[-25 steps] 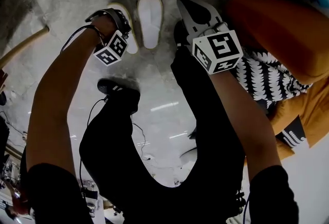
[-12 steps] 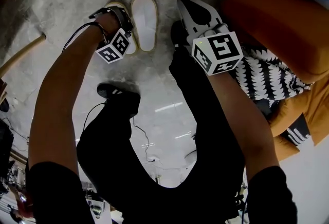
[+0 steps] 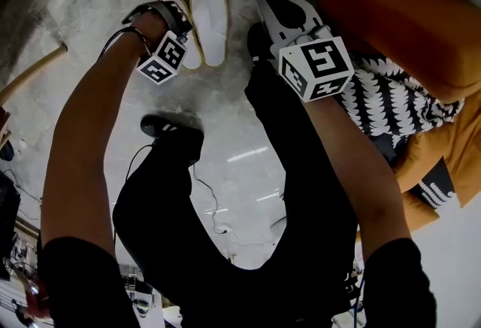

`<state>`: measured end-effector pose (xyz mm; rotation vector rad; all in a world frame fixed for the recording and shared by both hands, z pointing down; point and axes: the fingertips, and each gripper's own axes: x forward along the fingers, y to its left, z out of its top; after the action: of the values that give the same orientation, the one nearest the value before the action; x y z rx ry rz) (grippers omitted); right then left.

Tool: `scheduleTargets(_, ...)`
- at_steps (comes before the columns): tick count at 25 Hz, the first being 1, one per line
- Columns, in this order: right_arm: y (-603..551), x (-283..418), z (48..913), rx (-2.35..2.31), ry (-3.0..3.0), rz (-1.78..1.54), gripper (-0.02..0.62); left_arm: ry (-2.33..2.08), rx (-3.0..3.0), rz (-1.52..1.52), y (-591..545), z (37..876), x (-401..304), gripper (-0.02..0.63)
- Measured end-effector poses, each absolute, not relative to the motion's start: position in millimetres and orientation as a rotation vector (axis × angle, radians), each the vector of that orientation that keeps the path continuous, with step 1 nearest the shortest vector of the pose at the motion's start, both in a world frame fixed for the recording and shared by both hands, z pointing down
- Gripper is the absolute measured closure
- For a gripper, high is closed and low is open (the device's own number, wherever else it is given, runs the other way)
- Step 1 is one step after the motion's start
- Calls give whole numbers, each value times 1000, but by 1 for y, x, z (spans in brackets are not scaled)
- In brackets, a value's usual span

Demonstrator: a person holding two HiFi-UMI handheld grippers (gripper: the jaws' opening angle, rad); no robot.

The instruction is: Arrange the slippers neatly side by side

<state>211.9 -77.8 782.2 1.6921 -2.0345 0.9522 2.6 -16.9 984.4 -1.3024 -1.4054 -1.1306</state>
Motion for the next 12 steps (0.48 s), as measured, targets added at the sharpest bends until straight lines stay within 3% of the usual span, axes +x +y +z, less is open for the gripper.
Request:
scheduleTargets(2, -71, 209, 774, 1673, -2033, 955, 561, -1399, -1309, -1137, -16, 972, -1, 494)
scheduleTargets(4, -66, 205, 763, 1655, -2031, 960, 561, -1363, -1355, -1156, -18, 952, -2, 497)
scheduleTargets(7, -63, 196, 738, 1619, -2048, 952, 561, -1222, -1532, -1213, -29, 902, 2, 566)
scheduleTargets(12, -70, 167, 655, 1529, -2135, 850, 561, -848, -2025, -1337, -56, 772, 14, 589)
